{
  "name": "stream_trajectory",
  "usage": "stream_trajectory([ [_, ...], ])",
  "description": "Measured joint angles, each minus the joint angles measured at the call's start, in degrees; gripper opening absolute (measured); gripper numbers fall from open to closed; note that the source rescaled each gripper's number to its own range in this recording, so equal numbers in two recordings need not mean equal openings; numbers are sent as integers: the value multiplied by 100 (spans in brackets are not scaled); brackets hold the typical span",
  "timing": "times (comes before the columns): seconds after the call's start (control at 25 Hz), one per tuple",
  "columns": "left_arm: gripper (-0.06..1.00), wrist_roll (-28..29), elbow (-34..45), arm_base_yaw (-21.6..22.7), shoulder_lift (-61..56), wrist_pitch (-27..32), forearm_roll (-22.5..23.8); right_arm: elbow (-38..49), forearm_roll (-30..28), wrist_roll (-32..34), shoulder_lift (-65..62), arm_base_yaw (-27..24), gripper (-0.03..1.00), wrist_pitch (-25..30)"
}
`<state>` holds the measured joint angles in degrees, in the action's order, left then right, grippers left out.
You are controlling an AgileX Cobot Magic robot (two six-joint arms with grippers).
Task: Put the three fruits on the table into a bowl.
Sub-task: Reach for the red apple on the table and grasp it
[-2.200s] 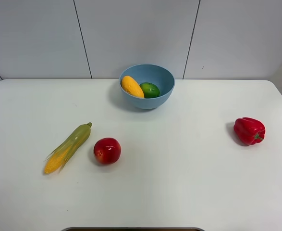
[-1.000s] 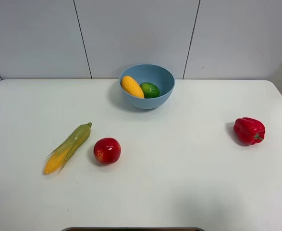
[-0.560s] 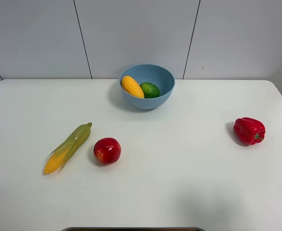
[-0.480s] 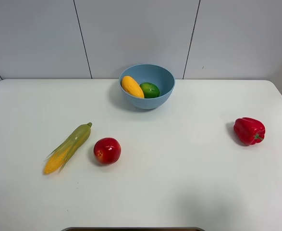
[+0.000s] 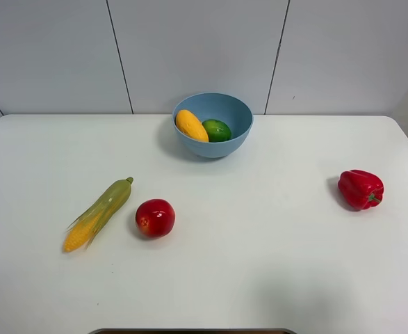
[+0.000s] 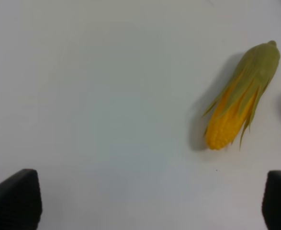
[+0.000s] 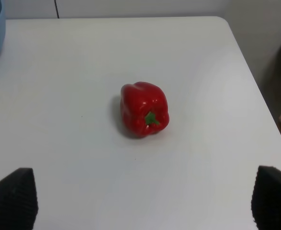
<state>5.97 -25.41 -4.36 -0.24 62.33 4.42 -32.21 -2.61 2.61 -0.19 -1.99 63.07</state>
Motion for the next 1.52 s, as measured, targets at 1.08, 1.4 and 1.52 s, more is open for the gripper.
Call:
stream_trajectory([
  [1.08,86,-94,-66,0,95,-6,-19,0,0,0,0,0,100,-2],
  [1.4,86,-723,-1293,0,2014,-155,-21,0,0,0,0,0,100,-2],
  [1.52,86,-1350,-1982,0,2873,-273,-503,0,0,0,0,0,100,-2],
])
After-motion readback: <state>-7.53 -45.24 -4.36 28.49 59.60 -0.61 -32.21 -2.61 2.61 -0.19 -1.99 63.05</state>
